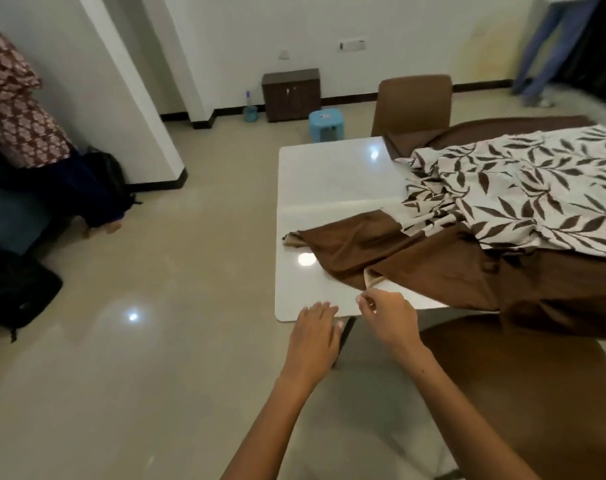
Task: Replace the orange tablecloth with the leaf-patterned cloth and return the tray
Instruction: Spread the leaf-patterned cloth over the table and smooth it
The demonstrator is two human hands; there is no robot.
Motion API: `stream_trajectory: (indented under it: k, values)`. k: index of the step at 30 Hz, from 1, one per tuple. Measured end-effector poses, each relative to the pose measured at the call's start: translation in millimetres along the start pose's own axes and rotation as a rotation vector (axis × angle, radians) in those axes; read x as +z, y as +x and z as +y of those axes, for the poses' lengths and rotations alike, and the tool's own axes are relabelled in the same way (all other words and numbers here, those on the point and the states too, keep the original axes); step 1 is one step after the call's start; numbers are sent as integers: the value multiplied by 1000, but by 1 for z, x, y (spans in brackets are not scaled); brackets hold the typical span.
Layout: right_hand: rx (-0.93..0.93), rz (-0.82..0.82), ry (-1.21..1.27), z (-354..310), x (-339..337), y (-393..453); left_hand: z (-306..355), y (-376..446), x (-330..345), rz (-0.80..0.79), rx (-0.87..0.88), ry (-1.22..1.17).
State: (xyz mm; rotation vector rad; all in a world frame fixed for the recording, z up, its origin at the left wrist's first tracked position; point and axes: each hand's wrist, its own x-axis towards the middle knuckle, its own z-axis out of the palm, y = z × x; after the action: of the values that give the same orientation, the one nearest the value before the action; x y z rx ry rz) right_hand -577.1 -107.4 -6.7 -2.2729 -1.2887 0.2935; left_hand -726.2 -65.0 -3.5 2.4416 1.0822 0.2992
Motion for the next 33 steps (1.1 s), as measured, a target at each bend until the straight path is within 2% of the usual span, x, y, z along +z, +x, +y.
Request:
stream_trajectory:
  k: [4, 9, 13, 17, 20, 23, 27, 30, 33]
  values:
    - [144, 48, -52, -21, 35, 41, -55, 49, -15, -83, 62, 7]
    - [326, 108, -65, -31, 77, 96, -116, 117, -14, -129, 227, 40]
    - [402, 203, -43, -27, 111, 151, -147, 184, -19, -193, 302, 36]
    - [430, 318, -65, -28, 145, 210, -169, 247, -31, -326, 371, 12]
    - [508, 199, -78, -36, 173, 237, -187, 286, -30, -338, 426, 31]
    - [591, 73, -149, -36, 205, 241, -196, 311, -27, -429, 506, 25]
    - [684, -7, -158, -41, 223, 235, -205, 342, -9, -514, 616, 66]
    - [703, 64, -152, -44, 229, 229, -207, 358, -2, -608, 718, 75]
    - [715, 248, -78, -53, 237, 227, -215, 377, -1, -680, 815, 60]
